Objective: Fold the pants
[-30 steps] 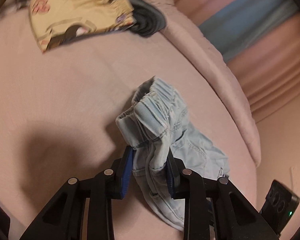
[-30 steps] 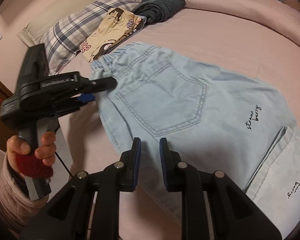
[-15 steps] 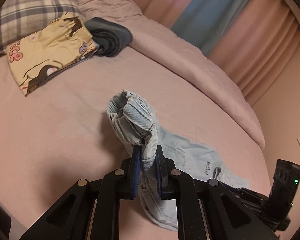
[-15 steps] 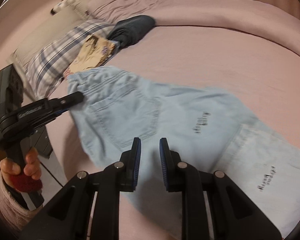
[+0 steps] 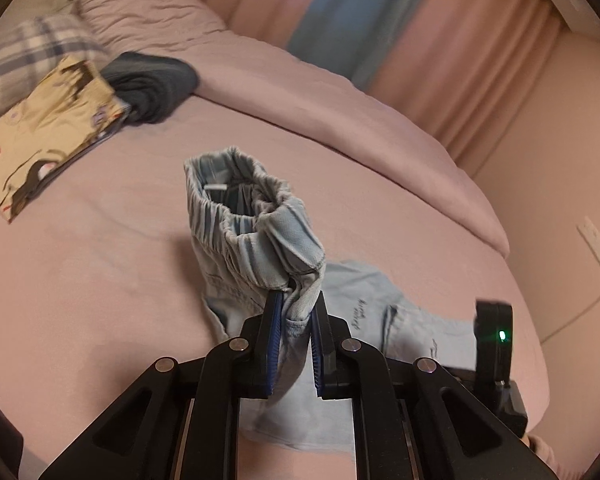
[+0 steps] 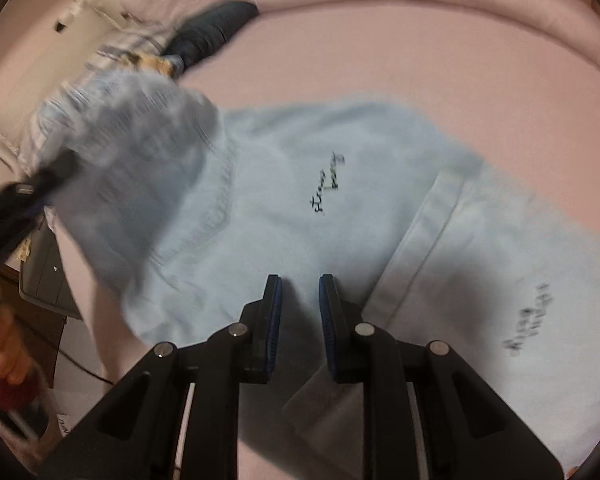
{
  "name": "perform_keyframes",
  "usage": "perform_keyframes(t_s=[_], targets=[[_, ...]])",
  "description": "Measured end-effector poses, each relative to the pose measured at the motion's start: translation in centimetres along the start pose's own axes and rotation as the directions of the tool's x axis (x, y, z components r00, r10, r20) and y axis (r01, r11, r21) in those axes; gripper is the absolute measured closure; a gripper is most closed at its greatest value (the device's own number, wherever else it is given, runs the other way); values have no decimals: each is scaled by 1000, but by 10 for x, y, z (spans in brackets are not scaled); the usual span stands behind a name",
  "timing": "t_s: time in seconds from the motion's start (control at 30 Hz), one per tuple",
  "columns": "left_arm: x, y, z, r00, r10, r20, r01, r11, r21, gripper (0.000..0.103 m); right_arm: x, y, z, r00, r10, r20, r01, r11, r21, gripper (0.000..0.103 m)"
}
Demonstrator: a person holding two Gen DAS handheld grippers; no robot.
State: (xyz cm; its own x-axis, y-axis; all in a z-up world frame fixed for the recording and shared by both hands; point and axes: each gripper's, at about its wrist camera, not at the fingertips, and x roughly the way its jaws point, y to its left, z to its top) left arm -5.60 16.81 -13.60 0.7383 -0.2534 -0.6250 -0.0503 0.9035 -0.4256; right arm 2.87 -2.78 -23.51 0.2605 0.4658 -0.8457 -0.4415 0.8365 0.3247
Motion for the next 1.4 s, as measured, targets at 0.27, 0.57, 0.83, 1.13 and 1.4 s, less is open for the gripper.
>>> perform_keyframes(t_s=[0.27,0.57,0.83,1.13,1.4], targets=[[15,-37,-16,998,-15,-54,21,992,123,92,-12,-46,-3,971,232,62,-240,946,217,76],[33,-63,-35,993,25,-114,5,966,259,92,-72,-54,28,868,451,207,-495,816,298,29],[35,-63,-41,990,56,-131,-13,952,305,92,-31,-25,75,929,370,20,-361,892,273,60],[41,-85,-41,968,-119,-223,180,943,281,92,-62,-49,51,921,377,98,-389,876,285,87],[76,-151,-52,881,-265,-392,384,885,264,93,-122,-112,6,943,280,180,-327,880,343,87]])
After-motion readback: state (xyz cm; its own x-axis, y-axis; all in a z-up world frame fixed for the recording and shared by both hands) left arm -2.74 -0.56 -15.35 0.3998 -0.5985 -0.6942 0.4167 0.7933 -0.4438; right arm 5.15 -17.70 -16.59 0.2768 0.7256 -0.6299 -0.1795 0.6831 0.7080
